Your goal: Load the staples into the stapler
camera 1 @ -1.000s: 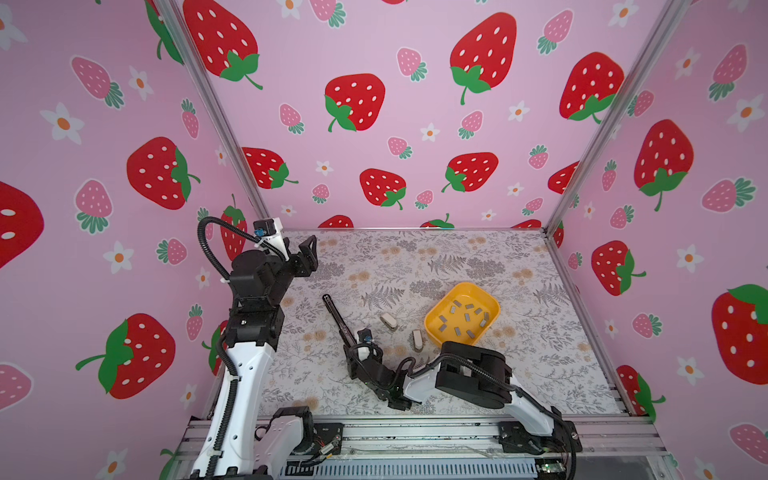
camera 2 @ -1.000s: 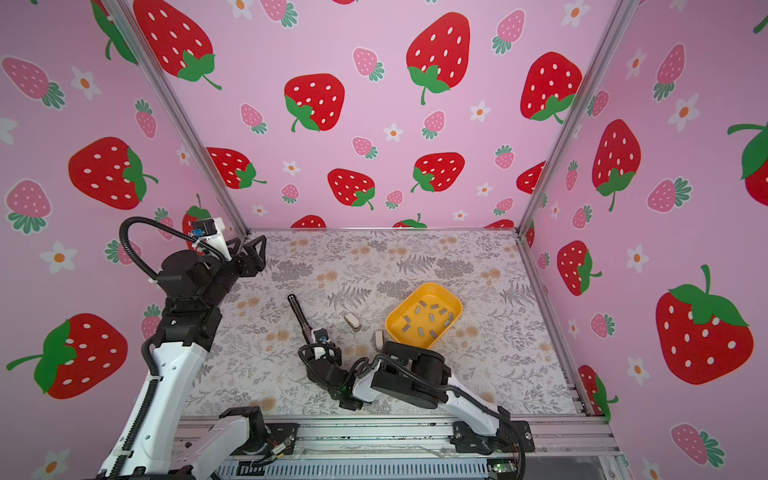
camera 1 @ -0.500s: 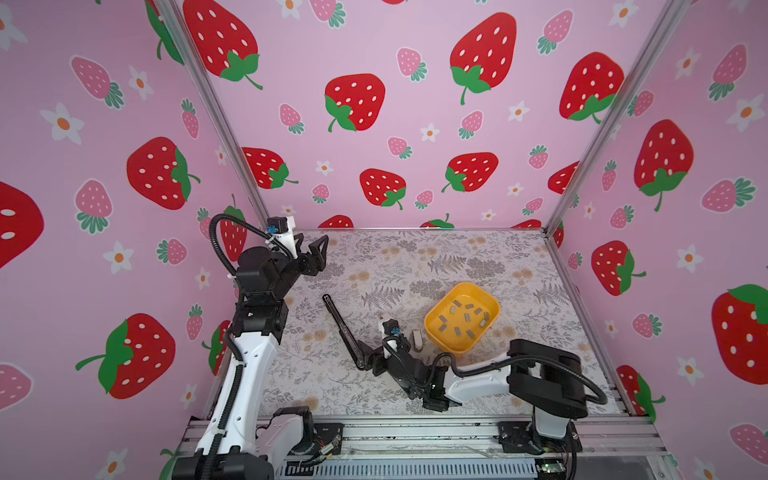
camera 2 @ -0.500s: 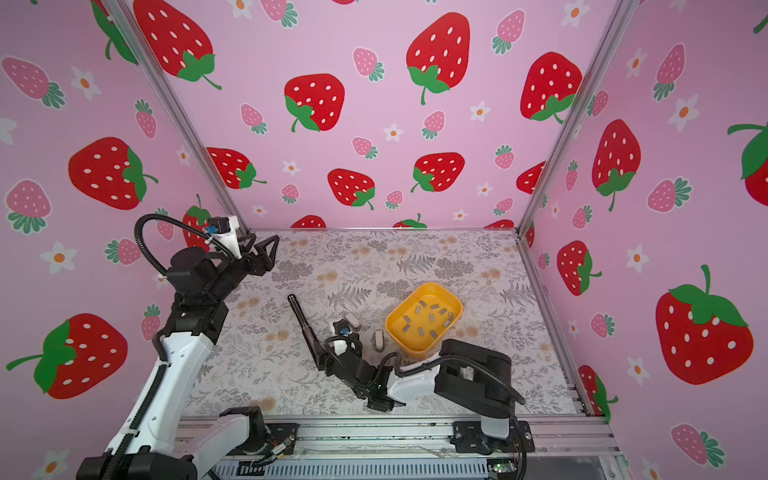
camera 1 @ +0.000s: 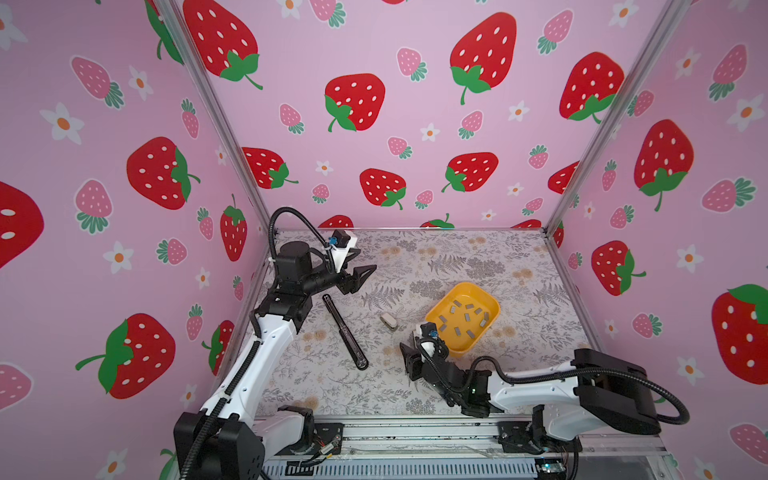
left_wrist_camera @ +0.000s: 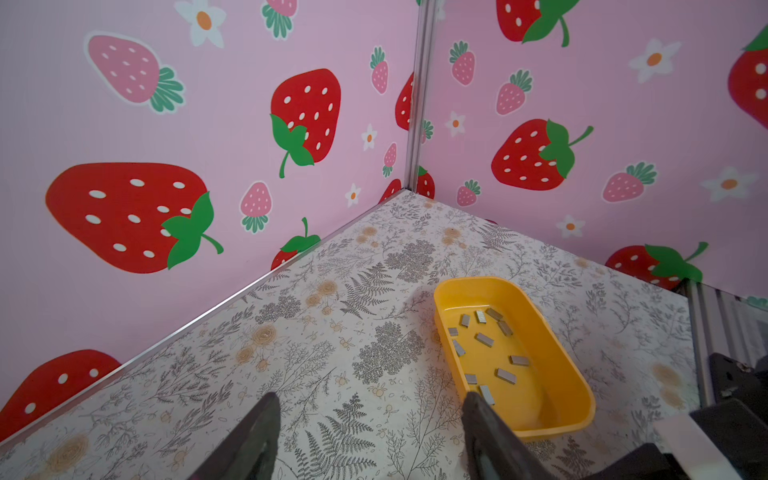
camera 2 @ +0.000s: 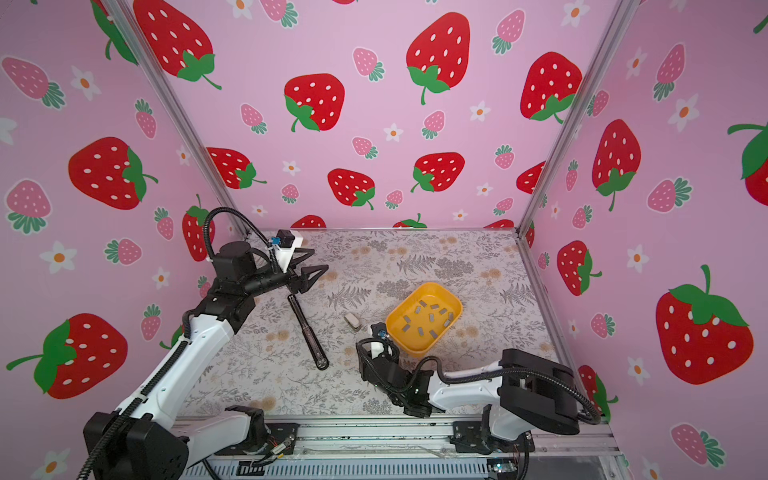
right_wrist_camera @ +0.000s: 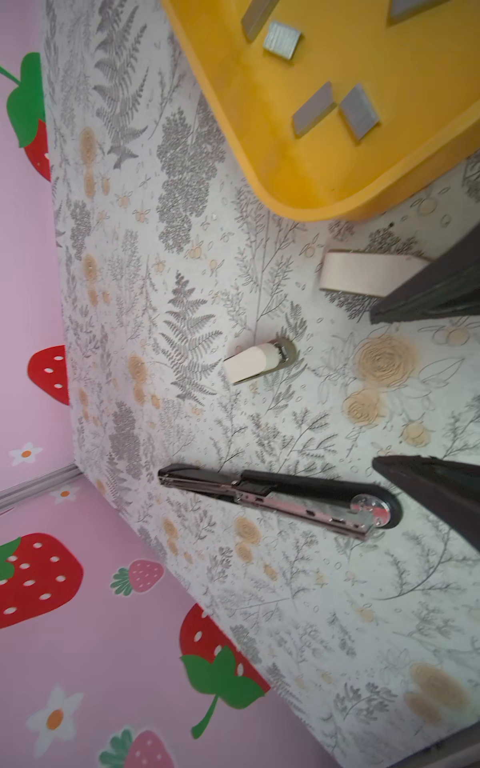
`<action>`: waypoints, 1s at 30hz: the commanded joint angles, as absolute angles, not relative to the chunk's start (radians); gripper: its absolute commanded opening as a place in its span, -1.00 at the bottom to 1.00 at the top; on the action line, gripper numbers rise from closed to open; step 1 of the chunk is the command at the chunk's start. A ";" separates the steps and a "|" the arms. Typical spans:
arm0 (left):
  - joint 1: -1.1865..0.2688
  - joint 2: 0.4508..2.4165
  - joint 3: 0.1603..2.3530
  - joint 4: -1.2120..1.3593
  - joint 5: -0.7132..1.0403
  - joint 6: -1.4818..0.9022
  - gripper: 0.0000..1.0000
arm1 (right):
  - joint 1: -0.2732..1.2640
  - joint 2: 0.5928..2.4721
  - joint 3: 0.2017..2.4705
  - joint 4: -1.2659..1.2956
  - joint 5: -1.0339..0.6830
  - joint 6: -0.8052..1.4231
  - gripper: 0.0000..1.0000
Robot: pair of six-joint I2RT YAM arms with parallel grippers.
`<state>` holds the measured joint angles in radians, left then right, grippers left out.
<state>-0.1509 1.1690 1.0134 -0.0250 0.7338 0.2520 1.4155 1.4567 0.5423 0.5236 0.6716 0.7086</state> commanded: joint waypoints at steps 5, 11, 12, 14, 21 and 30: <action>-0.293 1.143 1.022 -0.217 0.799 0.640 0.37 | 1.397 1.370 0.428 0.402 0.694 0.826 0.05; -0.344 1.154 1.014 -0.297 0.838 0.787 0.31 | 1.358 1.289 0.322 0.381 0.714 0.889 0.05; -0.350 1.157 1.015 -0.307 0.837 0.806 0.31 | 1.355 1.271 0.305 0.378 0.718 0.896 0.05; -0.357 1.163 1.015 -0.325 0.833 0.835 0.30 | 1.350 1.242 0.285 0.355 0.730 0.909 0.05; -0.387 1.180 1.007 -0.390 0.813 0.985 0.28 | 1.319 1.126 0.209 0.299 0.770 0.945 0.06; -0.406 1.216 0.985 -0.426 0.816 1.154 0.27 | 1.289 0.954 0.136 0.223 0.807 0.977 0.08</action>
<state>-0.3973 1.2011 0.9894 -0.3836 0.7940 1.0508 1.2972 0.9916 0.1455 0.2729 0.7650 0.9356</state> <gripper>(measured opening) 0.634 0.542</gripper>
